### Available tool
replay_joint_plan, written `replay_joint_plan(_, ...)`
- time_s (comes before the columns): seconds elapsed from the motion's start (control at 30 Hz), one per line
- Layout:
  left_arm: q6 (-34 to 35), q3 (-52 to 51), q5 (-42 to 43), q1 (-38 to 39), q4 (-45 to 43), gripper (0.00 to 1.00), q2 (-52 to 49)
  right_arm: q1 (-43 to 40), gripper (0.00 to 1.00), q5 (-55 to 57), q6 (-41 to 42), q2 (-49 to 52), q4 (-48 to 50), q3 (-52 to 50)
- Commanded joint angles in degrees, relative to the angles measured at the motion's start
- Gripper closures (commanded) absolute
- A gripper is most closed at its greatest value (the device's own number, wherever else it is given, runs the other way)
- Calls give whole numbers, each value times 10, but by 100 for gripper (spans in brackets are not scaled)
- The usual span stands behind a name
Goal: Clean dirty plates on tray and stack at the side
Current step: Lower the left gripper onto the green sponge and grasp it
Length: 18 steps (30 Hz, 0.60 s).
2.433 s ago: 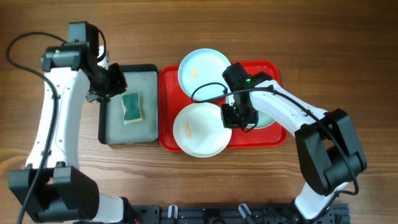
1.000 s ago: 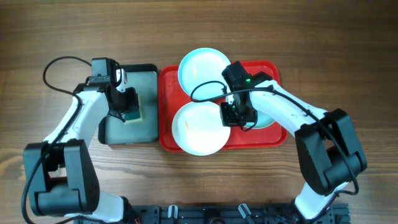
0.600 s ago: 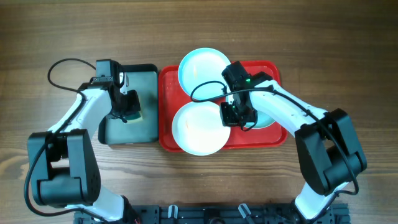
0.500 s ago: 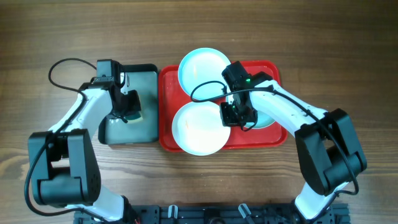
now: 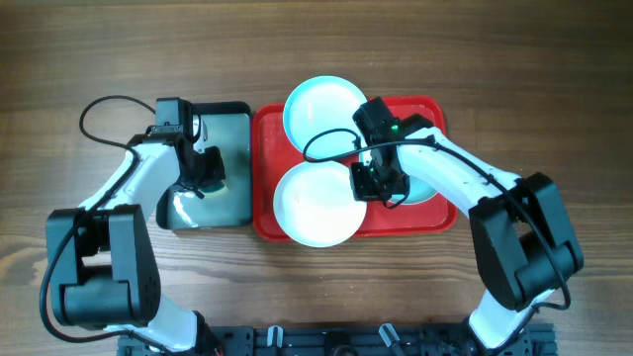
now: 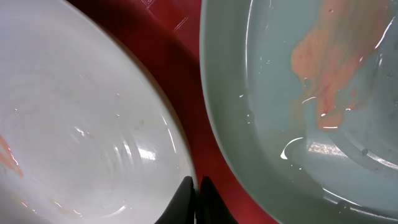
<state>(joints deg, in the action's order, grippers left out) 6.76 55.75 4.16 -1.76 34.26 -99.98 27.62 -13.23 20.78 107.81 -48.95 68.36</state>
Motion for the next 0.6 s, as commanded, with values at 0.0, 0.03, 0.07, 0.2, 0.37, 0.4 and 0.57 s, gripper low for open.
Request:
replay_joint_plan(0.0, 0, -14, -7, 4, 2, 96, -16, 2, 95, 8, 3, 4, 1, 0)
replay_joint_plan(0.03, -2, -13, 0, 4, 1, 96, -15, 2, 95, 8, 3, 4, 0, 0)
replay_joint_plan(0.07, -15, -9, 5, 4, 3, 96, -10, 2, 94, 8, 2, 4, 0, 0)
replay_joint_plan(0.2, -19, 47, 5, 4, 4, 96, 66, 2, 94, 8, 2, 4, -4, 0)
replay_joint_plan(0.37, -19, 90, -40, 4, -2, 96, 194, 2, 94, 7, 4, 4, -11, -1)
replay_joint_plan(0.4, -19, 90, -47, 4, 0, 96, 214, 2, 94, 7, 4, 4, -15, -1)
replay_joint_plan(0.57, -19, 90, -46, 4, 9, 96, 236, 2, 89, -10, 4, 4, -30, -1)
